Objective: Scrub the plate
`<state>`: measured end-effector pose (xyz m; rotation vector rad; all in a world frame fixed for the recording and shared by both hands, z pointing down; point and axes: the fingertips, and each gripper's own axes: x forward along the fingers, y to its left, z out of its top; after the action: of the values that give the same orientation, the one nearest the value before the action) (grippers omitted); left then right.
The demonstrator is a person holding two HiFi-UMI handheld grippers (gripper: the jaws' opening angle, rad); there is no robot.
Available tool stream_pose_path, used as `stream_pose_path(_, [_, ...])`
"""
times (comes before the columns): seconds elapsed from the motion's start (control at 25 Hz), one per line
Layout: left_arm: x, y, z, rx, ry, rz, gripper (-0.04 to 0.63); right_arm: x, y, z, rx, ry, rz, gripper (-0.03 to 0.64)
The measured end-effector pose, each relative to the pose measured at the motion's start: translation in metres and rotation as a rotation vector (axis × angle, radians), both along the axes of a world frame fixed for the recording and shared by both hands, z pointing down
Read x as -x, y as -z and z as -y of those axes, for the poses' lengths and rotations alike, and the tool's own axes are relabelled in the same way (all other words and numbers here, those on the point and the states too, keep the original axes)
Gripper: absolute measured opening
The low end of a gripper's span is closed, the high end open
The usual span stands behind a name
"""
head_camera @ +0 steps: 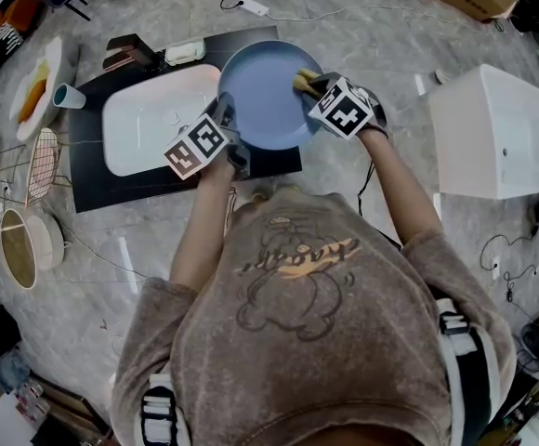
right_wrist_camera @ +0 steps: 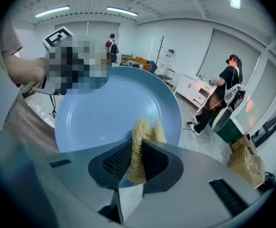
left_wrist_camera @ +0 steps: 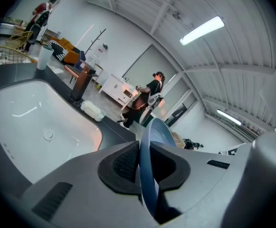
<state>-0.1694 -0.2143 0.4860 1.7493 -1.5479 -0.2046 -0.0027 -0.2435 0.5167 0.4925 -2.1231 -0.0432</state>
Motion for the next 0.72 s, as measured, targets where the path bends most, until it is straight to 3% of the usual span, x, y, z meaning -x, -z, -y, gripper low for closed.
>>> stream_pose_path(0.72, [0.012,-0.012,0.008,0.024,0.055,-0.051,0.049,0.041,-0.031,-0.089,0.245,0.083,0.123,0.057])
